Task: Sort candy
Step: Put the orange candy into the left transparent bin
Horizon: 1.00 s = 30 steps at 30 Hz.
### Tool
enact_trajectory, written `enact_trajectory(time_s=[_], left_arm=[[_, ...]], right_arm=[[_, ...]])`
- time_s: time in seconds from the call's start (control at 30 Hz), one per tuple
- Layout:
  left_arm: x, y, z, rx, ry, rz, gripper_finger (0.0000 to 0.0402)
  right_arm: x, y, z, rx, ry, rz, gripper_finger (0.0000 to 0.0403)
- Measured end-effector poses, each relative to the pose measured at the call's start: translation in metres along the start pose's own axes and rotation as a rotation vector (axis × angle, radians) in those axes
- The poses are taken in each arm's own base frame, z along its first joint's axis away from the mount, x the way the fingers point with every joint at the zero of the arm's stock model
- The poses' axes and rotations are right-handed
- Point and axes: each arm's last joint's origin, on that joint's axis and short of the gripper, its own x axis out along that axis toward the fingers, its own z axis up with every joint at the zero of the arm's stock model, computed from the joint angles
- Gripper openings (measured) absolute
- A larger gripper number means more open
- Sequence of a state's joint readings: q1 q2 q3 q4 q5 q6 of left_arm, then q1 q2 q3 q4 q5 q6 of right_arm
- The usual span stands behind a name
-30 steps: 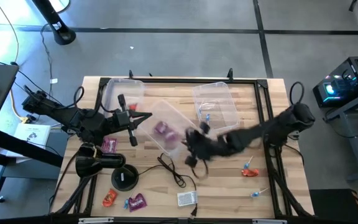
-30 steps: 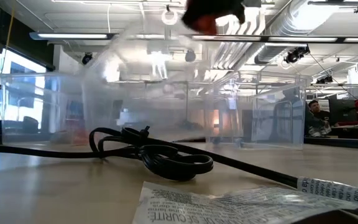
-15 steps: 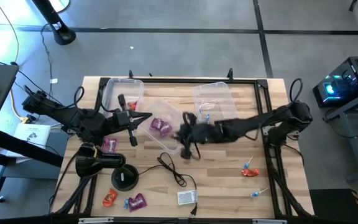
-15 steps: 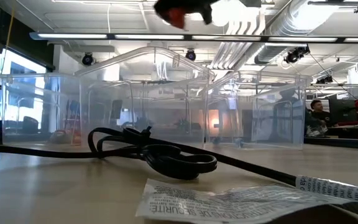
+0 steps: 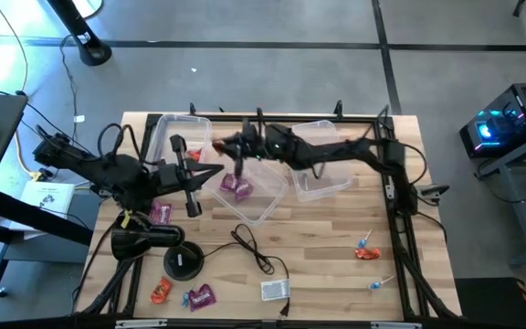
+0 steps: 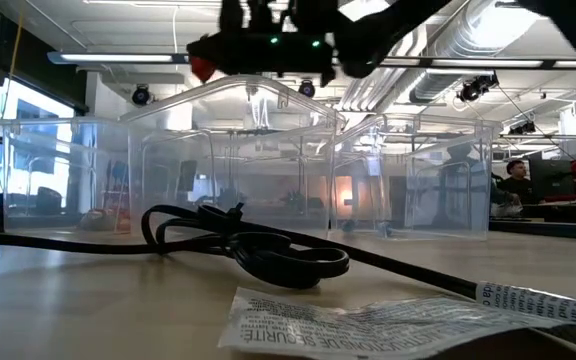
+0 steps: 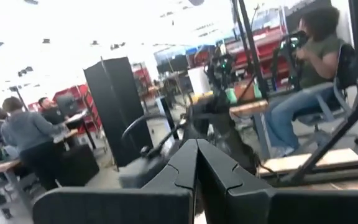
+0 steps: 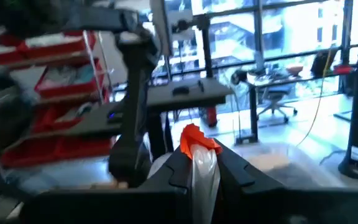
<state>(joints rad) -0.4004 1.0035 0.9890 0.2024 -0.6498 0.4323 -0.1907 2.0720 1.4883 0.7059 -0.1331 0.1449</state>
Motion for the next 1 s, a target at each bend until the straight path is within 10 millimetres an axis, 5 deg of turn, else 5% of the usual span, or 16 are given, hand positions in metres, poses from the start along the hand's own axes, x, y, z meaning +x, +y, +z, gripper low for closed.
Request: enact_trajectory(time_s=[0.27, 0.47, 0.7, 0.87, 1.0], left_arm=[[0.0, 0.001, 0.002, -0.029, -0.019, 0.013, 0.0], [0.0, 0.002, 0.002, -0.045, -0.005, 0.044, 0.0], [-0.001, 0.001, 0.001, -0.049, 0.006, 0.047, 0.0], [-0.002, -0.002, -0.001, -0.024, 0.039, 0.031, 0.0], [-0.003, -0.003, -0.003, -0.012, 0.057, 0.034, 0.0]], right_arm=[[0.071, -0.018, 0.003, -0.039, -0.018, 0.021, 0.01], [0.104, -0.035, -0.008, -0.004, 0.104, -0.014, 0.0191], [0.092, -0.036, -0.018, -0.099, 0.27, 0.007, 0.0246], [0.073, -0.037, -0.002, -0.2, 0.487, 0.028, 0.0248], [0.054, -0.025, 0.031, -0.29, 0.595, 0.051, 0.0248]])
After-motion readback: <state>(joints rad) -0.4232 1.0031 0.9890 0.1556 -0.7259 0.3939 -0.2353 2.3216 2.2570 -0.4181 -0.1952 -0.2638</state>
